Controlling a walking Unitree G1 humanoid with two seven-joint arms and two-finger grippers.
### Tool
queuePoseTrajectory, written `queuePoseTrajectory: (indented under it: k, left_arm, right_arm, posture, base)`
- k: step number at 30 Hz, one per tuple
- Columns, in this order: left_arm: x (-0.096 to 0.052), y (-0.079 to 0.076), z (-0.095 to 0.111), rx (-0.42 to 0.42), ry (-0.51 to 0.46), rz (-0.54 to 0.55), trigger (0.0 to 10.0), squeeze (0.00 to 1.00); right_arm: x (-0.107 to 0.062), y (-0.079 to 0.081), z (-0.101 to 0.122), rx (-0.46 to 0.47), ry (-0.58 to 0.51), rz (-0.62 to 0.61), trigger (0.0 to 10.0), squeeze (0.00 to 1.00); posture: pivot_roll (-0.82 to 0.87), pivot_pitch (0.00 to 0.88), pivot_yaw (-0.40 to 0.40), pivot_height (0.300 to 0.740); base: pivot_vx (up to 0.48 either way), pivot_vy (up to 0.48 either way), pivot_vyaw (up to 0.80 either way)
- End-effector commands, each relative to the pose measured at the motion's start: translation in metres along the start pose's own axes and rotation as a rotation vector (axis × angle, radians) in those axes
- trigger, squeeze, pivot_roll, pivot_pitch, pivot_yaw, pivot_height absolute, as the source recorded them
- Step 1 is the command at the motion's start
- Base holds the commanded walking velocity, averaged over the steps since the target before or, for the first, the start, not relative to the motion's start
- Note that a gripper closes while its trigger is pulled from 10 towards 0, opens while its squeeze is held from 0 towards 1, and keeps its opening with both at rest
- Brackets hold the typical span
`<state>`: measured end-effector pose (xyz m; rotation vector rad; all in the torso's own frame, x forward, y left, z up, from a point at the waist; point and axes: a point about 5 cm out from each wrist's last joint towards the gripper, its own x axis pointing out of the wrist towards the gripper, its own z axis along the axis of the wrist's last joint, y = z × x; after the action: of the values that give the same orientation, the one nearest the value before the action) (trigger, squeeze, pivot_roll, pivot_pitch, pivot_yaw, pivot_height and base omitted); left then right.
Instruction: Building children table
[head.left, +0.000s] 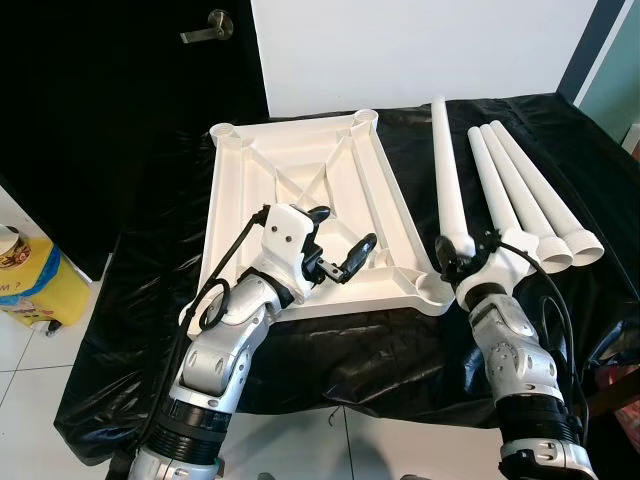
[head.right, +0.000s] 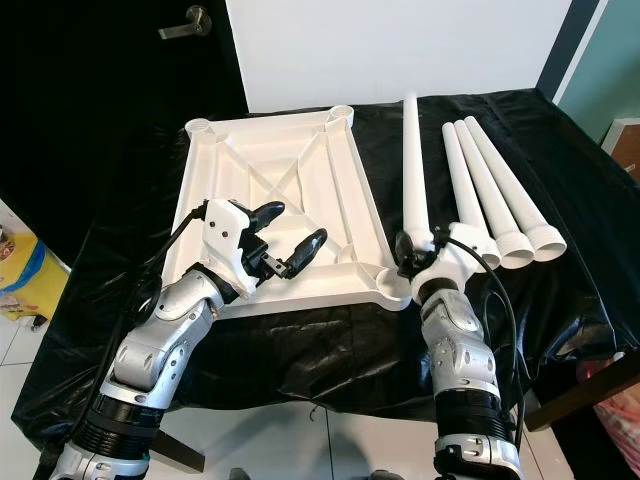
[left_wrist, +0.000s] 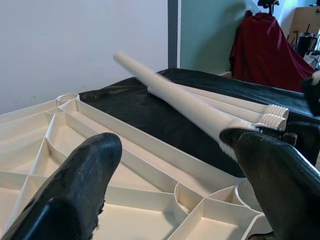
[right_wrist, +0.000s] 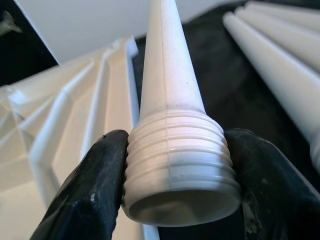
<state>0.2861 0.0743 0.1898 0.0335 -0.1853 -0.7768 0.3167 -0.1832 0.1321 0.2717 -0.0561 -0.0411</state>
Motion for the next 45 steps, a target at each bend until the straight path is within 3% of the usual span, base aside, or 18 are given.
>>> queuePoseTrajectory:
  k: [1,7,8,11,12,13,14,15,18,20,21,23,24,27,30,35,42,45]
  left_arm:
    - [0.001,0.003,0.004,0.005,-0.009,0.056,10.0,0.00]
    - [0.002,0.004,0.004,-0.016,-0.015,0.071,10.0,0.00]
    - [0.004,0.006,0.004,-0.055,-0.022,0.078,10.0,0.00]
    - [0.005,0.006,0.004,-0.065,-0.024,0.079,10.0,0.00]
    - [0.007,0.007,0.001,-0.112,-0.019,0.062,10.0,0.00]
    - [0.008,0.008,-0.001,-0.164,-0.014,0.042,10.0,0.55]
    - [0.008,0.008,-0.001,-0.164,-0.014,0.042,10.0,0.55]
    - [0.012,0.008,-0.003,-0.229,-0.019,0.007,10.0,1.00]
    - [0.018,0.009,-0.002,-0.316,-0.034,-0.042,10.0,1.00]
    - [0.018,0.009,-0.002,-0.316,-0.034,-0.042,10.0,1.00]
    - [0.031,0.010,-0.004,-0.439,-0.041,-0.121,10.0,0.99]
    - [0.035,0.009,-0.005,-0.476,-0.037,-0.155,10.0,0.99]
    - [0.039,0.006,-0.007,-0.523,-0.024,-0.188,10.0,0.00]
    - [0.045,0.000,-0.013,-0.596,0.007,-0.230,10.0,0.00]
    - [0.049,-0.002,-0.019,-0.615,0.032,-0.233,10.0,0.00]
    - [0.059,0.006,-0.026,-0.656,0.067,-0.167,10.0,0.00]
    - [0.068,0.022,-0.019,-0.701,0.021,-0.098,10.0,0.00]
    - [0.072,0.047,-0.015,-0.735,0.000,0.012,10.0,0.00]
  right_arm:
    - [-0.004,0.002,0.008,-0.044,-0.064,0.026,10.0,0.00]
    - [-0.012,0.007,0.014,-0.074,-0.136,0.063,10.0,0.00]
    - [-0.021,0.017,0.014,-0.115,-0.174,0.134,10.0,0.00]
    - [-0.023,0.019,0.014,-0.130,-0.189,0.153,10.0,0.00]
    - [-0.027,0.024,0.011,-0.165,-0.200,0.201,10.0,0.00]
    - [-0.030,0.028,0.009,-0.192,-0.205,0.239,10.0,0.00]
    - [-0.030,0.028,0.009,-0.192,-0.205,0.239,10.0,0.00]
    - [-0.033,0.032,0.006,-0.207,-0.205,0.283,10.0,0.00]
    - [-0.037,0.037,0.003,-0.208,-0.198,0.333,10.0,0.00]
    - [-0.037,0.037,0.003,-0.208,-0.198,0.333,10.0,0.00]
    - [-0.041,0.043,-0.001,-0.202,-0.170,0.417,10.0,0.00]
    - [-0.043,0.045,-0.003,-0.199,-0.157,0.449,10.0,0.00]
    - [-0.044,0.047,-0.004,-0.207,-0.149,0.476,10.0,0.00]
    - [-0.048,0.049,-0.005,-0.228,-0.148,0.521,10.0,0.00]
    - [-0.050,0.051,-0.007,-0.233,-0.144,0.549,10.0,0.00]
    - [-0.055,0.055,-0.011,-0.261,-0.129,0.584,10.0,0.00]
    - [-0.062,0.059,-0.018,-0.279,-0.101,0.639,10.0,0.00]
    - [-0.067,0.062,-0.021,-0.290,-0.086,0.674,10.0,0.00]
  posture:
    - [-0.06,0.003,0.005,0.740]
    - [-0.07,0.001,0.006,0.740]
    - [-0.07,0.001,0.007,0.740]
    - [-0.07,0.001,0.007,0.740]
    - [-0.07,0.000,0.005,0.740]
    - [-0.07,0.000,0.004,0.740]
    - [-0.07,0.000,0.004,0.740]
    - [-0.07,0.000,0.003,0.740]
    - [-0.07,0.000,0.001,0.740]
    - [-0.07,0.000,0.001,0.740]
    - [-0.08,0.000,0.002,0.740]
    - [-0.08,0.000,0.002,0.740]
    - [-0.08,0.000,0.004,0.740]
    - [-0.09,0.000,0.010,0.740]
    - [-0.10,0.001,0.013,0.740]
    - [-0.10,0.006,0.018,0.740]
    - [-0.10,0.007,0.017,0.740]
    - [-0.10,0.011,0.015,0.740]
  base:
    - [0.000,0.000,0.00]
    - [0.000,0.000,0.00]
    - [0.000,0.000,0.00]
    - [0.000,0.000,0.00]
    - [0.000,0.000,0.00]
    - [0.000,0.000,0.00]
    - [0.000,0.000,0.00]
    - [0.000,0.000,0.00]
    - [0.000,0.000,0.00]
    - [0.000,0.000,0.00]
    - [0.000,0.000,0.00]
    - [0.000,0.000,0.00]
    - [0.000,0.000,0.00]
    - [0.000,0.000,0.00]
    - [0.000,0.000,0.00]
    - [0.000,0.000,0.00]
    - [0.000,0.000,0.00]
    - [0.000,0.000,0.00]
